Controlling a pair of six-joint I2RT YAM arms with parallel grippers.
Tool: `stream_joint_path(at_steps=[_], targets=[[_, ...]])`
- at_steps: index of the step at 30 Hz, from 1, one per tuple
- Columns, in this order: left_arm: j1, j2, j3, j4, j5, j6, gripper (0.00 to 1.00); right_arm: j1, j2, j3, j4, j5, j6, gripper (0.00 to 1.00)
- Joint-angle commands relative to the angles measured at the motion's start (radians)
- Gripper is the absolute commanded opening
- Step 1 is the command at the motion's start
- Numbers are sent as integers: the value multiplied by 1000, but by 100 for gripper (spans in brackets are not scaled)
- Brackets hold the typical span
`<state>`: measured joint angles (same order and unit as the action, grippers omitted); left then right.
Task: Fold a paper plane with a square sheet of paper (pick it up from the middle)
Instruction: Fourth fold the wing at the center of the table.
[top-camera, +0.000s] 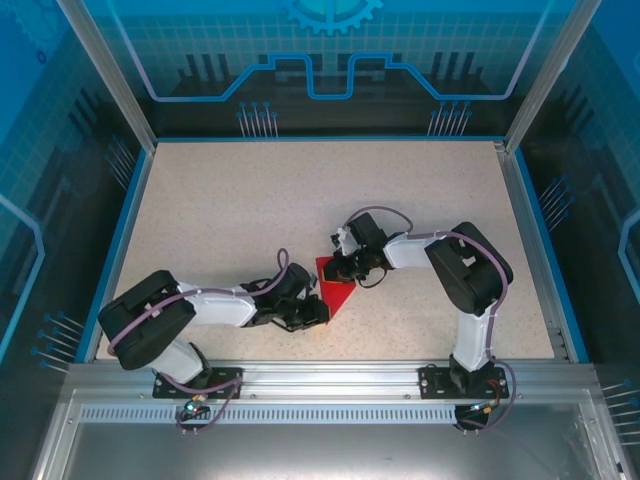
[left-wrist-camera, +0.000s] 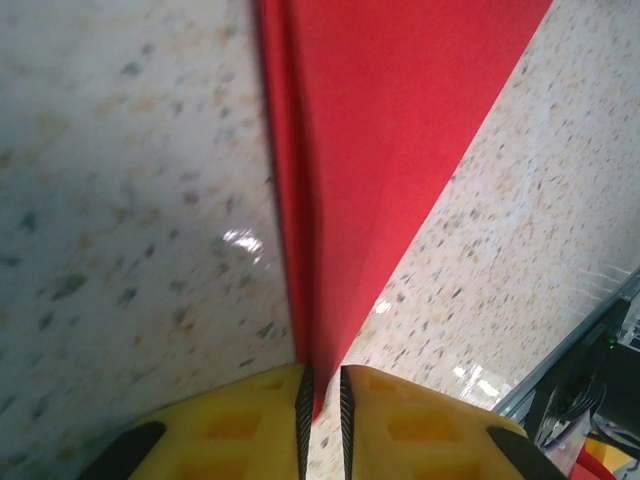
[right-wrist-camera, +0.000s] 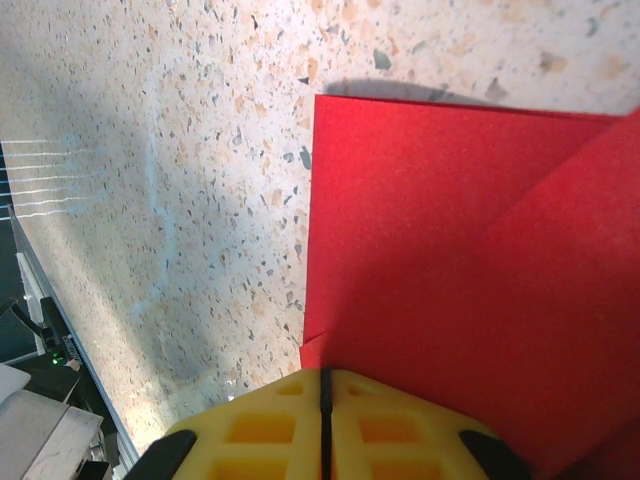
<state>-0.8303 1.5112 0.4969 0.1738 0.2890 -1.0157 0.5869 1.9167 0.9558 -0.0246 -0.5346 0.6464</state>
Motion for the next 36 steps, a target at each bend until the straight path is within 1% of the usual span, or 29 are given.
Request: stream_joint_path(at_steps=[1, 5, 8, 11, 13, 15, 18, 22, 26, 34, 36], targets=[[-6, -40, -43, -118, 43, 2, 20, 5, 49, -58, -115, 114, -8, 9], [-4, -134, -62, -126, 22, 0, 20, 5, 47, -60, -110, 110, -4, 9], [0, -231, -54, -171, -27, -3, 20, 5, 48, -64, -97, 102, 8, 9], [24, -311, -44, -244, -95, -16, 20, 5, 48, -71, -67, 91, 35, 9], [58, -349, -55, -238, -112, -30, 22, 7, 45, -71, -47, 91, 60, 9], [86, -363, -58, -213, -114, -39, 23, 8, 45, -108, -21, 94, 86, 9], [99, -341, -25, -198, -112, -26, 23, 18, 43, -136, 13, 108, 140, 9], [100, -275, 16, -140, -88, -23, 23, 45, 32, -184, 72, 135, 243, 9], [99, -225, 25, -56, -75, -41, 22, 78, 12, -216, 98, 185, 311, 9], [94, -91, 62, 40, -27, -65, 22, 88, 1, -218, 124, 191, 333, 9], [94, -59, 73, 29, -33, -65, 21, 85, 5, -218, 131, 188, 337, 9]])
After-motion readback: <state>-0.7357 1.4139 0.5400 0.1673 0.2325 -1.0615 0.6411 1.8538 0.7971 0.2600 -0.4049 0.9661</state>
